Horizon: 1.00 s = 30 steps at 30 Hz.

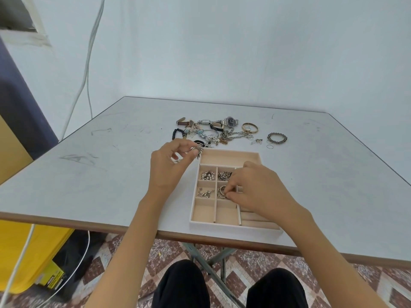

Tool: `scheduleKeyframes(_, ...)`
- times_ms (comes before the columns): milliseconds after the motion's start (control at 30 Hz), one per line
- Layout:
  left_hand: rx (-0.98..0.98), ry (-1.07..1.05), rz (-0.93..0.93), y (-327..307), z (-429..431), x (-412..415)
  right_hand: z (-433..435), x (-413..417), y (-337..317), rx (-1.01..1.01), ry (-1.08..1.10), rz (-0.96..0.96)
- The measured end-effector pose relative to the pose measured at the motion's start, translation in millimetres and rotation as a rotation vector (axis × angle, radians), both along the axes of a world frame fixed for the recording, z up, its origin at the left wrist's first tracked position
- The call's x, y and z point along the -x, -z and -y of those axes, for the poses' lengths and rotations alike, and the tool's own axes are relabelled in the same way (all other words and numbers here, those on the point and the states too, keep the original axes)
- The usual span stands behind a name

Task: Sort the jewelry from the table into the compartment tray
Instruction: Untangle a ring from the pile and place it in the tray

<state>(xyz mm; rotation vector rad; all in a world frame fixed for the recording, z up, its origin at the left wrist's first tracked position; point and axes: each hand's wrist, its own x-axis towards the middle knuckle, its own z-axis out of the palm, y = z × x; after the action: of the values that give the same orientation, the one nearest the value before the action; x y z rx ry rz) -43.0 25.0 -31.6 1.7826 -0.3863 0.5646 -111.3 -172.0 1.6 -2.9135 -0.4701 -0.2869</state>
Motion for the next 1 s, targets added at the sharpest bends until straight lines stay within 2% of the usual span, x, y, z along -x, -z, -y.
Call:
scheduleKeyframes(200, -0.014, 0.036, -0.009, -1, 1, 1, 4, 0, -1, -0.073, -0.025, -0.058)
scheduleKeyframes(267, -0.024, 0.047, -0.01, -1, 1, 2, 9, 4, -1, -0.238, -0.028, -0.062)
scheduleKeyframes(367, -0.023, 0.072, -0.002, -3, 1, 3, 24, 9, 6, -0.514, 0.006, 0.048)
scheduleKeyframes(433, -0.037, 0.094, 0.023, -4, 1, 4, 40, 11, 13, -0.593, 0.064, 0.103)
scheduleKeyframes(533, -0.027, 0.118, 0.017, -4, 1, 6, 68, 14, 23, -0.434, 0.214, 0.076)
scheduleKeyframes(667, -0.005, 0.179, 0.006, -5, 2, 7, 94, 19, 38, -0.265, 0.389, -0.143)
scheduleKeyframes(733, 0.013, 0.211, 0.0, -6, 2, 8, 98, 19, 45, -0.16, 0.421, -0.236)
scheduleKeyframes(833, 0.026, 0.264, -0.017, -10, 4, 12, 98, 15, 49, -0.083, 0.434, -0.251)
scheduleKeyframes(900, -0.025, 0.317, -0.01, -12, 4, 16, 98, 15, 49, -0.078, 0.438, -0.242)
scheduleKeyframes(1000, -0.216, 0.314, 0.053, -9, -6, 22, 98, 16, 49, -0.084, 0.439, -0.226)
